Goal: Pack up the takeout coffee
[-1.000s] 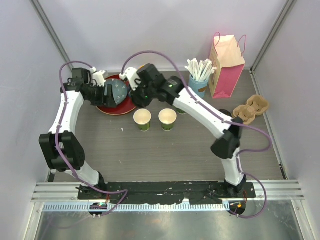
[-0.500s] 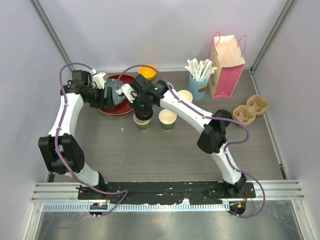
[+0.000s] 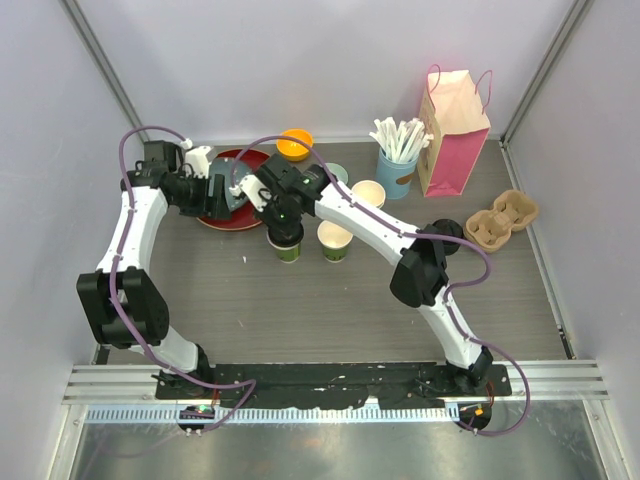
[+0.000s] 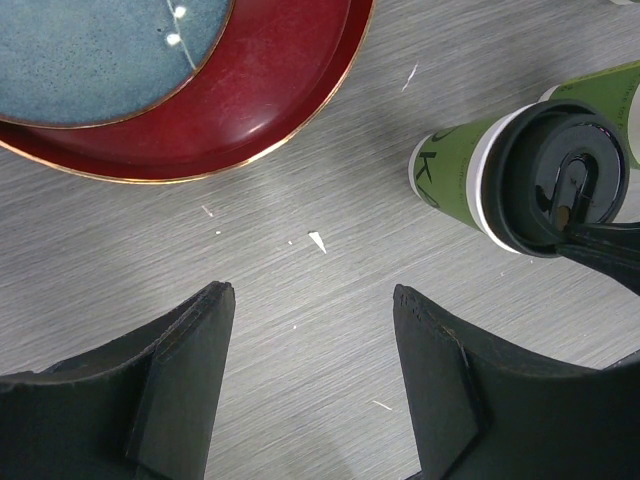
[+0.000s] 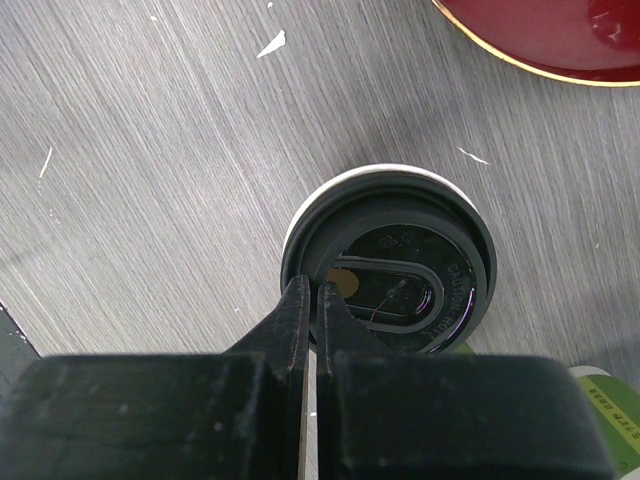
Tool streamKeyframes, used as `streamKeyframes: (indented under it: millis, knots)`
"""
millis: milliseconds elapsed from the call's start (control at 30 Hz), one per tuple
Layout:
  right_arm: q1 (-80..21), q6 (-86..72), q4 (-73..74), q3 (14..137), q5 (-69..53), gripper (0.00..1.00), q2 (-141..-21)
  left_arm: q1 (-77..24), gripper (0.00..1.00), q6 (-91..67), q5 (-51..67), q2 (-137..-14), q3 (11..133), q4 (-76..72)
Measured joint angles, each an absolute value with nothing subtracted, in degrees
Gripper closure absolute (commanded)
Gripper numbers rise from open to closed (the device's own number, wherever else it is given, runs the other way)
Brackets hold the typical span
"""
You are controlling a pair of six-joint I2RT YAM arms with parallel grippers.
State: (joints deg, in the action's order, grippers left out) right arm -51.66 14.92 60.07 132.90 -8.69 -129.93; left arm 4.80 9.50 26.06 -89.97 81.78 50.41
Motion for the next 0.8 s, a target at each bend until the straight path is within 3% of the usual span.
streamKeyframes:
  millis: [500,800]
  knots:
    - [-51.92,14.94,60.31,133.67,-9.13,0.99,-131.39,4.80,0.32,9.52,26.13,-89.97,81.78,50.43]
    - [-52.45,15.14,60.31,133.62,-8.58,0.99,-131.39,4.71,0.55,6.39,31.20,-89.97,79.79,49.95]
